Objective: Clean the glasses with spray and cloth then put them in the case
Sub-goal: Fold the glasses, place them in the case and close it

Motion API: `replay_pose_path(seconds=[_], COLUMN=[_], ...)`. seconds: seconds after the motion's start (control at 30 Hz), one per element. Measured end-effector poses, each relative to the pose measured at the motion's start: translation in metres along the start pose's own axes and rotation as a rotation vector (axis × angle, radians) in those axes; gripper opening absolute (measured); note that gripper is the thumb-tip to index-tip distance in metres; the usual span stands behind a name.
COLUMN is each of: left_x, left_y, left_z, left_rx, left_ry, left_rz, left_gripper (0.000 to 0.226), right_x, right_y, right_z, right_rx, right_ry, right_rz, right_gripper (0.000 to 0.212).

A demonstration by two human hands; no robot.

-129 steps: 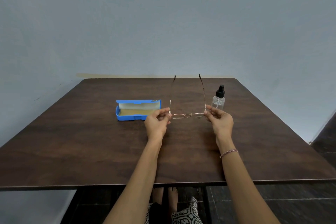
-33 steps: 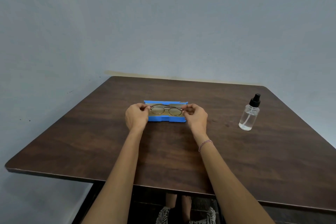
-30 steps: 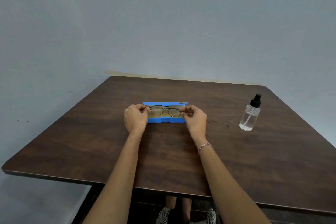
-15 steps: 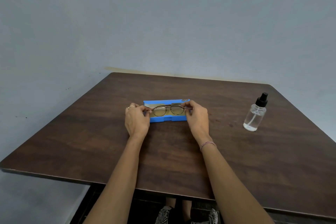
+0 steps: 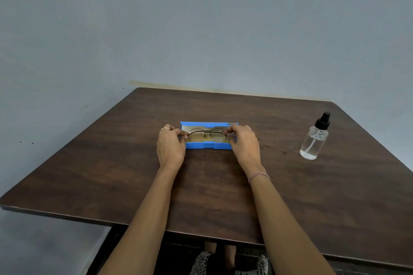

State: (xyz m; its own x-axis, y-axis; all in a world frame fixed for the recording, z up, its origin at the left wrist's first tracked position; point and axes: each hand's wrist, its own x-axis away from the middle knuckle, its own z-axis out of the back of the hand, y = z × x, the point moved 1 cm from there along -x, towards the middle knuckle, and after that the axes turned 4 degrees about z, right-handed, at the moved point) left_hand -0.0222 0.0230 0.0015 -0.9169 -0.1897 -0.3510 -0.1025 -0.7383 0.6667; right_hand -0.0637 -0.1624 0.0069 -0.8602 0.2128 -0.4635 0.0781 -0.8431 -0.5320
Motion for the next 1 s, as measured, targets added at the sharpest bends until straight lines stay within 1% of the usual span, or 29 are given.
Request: replay_pose_path(seconds=[0.17,0.33,0.5,0.7,1.0], left_x=[0.006,0.01,0.012,0.012,0.013], left_y=[0.008,0.013,0.017,0.018,0.02], left_z=[-0.007,-0.008,-0.007,-0.006,-0.005], left_rx=[0.013,-0.028,-0.076,-0.122,-0.141], left_ry=[-0.055,-0.085,-0.091,-0.071,-0.047], left_rz=[-0.097,-0.132,-0.17,-0.19,-0.2], left_gripper=[0.013,0.014,0.013,0.014,0.02], right_x=[0.006,0.009,0.011,0.009,0.012], right_y=[0.012,0.016,0.016,0.013,0.01], right_z=[0.016,0.021,0.023,0.022,0.022], right_rx=[0.099,0.147,0.126,0.216,0.258], right_ry=[0.023,0.033,0.047,0.026,0.039], right_rz=[-0.031,-0.07,-0.105,-0.132,-0.135], right_gripper=[0.021,0.018,0.019,0.022,0.018])
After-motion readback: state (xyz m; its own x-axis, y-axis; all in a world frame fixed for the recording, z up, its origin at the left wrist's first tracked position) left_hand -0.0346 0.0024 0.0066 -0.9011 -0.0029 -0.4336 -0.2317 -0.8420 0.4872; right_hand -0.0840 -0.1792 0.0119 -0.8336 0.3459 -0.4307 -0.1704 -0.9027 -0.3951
